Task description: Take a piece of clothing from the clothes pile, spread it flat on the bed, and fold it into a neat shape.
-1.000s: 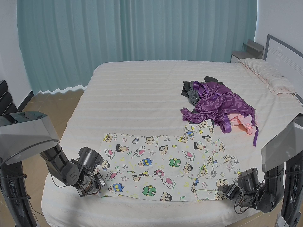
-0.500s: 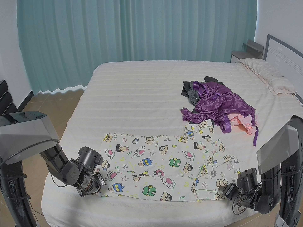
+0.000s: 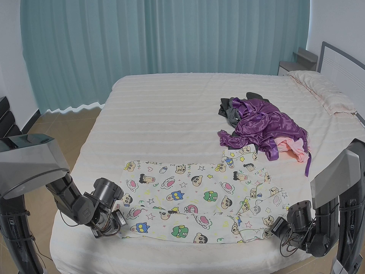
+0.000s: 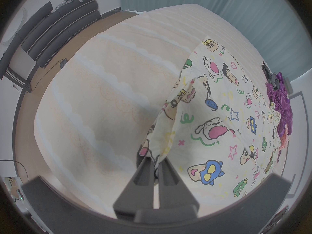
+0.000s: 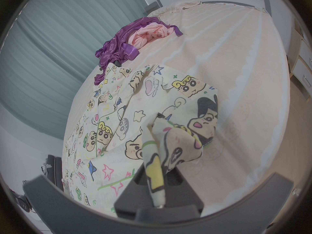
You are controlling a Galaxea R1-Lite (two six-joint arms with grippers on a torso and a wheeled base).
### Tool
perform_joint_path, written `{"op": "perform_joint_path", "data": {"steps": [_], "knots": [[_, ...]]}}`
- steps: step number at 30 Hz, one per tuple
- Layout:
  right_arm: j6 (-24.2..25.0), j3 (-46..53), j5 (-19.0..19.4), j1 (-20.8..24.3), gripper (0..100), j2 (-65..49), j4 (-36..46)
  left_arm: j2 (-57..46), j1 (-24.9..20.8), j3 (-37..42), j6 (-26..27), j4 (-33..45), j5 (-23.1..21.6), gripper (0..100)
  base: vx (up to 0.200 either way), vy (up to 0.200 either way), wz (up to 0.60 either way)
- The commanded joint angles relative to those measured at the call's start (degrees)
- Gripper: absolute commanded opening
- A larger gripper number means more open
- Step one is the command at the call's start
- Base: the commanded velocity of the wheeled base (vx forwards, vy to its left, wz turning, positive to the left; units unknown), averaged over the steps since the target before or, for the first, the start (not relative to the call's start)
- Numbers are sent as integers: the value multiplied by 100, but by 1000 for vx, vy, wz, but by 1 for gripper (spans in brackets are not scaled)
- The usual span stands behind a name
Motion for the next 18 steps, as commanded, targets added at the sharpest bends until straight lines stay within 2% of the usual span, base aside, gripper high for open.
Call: {"op": "perform_joint_path", "data": {"steps": [1,8,18], "knots": [[-149,101,-1,-7,0,-410,255,-250,-40,157,11,14,6,0,0,0,0],[-607,101,8,-165,0,-533,501,-417,-119,438,11,23,6,0,0,0,0],[-835,101,17,-121,0,-735,844,-540,-321,869,2,14,6,0,0,0,0]]}}
